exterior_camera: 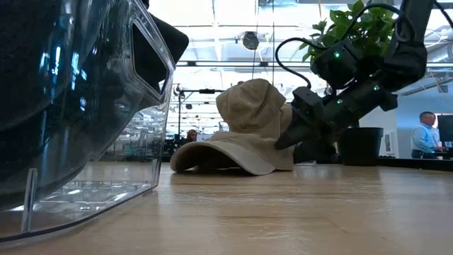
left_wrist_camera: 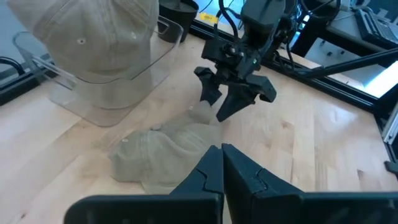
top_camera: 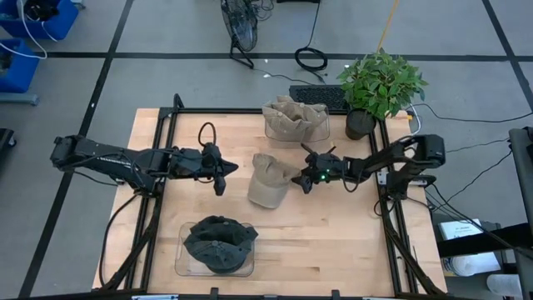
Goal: Pick & Place hat
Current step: Put the brown cap into the top transparent bin
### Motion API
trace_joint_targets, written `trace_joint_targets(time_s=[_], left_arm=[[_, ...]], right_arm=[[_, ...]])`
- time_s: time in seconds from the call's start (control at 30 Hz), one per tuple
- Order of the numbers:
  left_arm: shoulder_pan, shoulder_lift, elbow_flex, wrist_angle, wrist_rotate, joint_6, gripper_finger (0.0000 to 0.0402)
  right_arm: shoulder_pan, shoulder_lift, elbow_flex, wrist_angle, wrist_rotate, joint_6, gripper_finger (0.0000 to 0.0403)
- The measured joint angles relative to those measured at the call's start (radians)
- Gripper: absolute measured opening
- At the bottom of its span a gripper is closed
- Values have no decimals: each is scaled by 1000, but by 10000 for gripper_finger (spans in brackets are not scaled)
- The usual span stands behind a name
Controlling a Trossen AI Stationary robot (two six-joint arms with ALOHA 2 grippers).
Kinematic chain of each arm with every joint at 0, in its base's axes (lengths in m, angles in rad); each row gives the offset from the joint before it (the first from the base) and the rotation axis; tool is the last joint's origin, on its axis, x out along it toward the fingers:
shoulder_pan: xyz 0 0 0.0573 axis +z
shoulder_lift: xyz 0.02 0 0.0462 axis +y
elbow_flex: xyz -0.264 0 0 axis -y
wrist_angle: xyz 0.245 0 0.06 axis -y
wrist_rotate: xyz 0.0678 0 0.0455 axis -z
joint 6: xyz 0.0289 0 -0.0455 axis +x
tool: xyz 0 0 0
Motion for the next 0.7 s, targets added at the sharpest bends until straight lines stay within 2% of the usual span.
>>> trace_joint_targets(time_s=[0.13,0.23,0.37,0.5,0.57,0.7], left_arm=[[0,0,0,0,0,0,8],[0,0,0,-1,0,2,12],[-1,0,0,-1,17,-1,4],[-1,0,0,-1,23,0,12],[-1,0,0,-1,25,3,10],[-1,0,0,-1,45,2,5]], right_arm=[[14,64,4,88,-12,1,204],[28,107,28,105,-16,-4,167],[54,138,58,106,-16,-46,94],[60,123,66,89,-23,-55,18],[59,100,66,86,-26,-57,10],[58,44,66,59,-23,-73,18]])
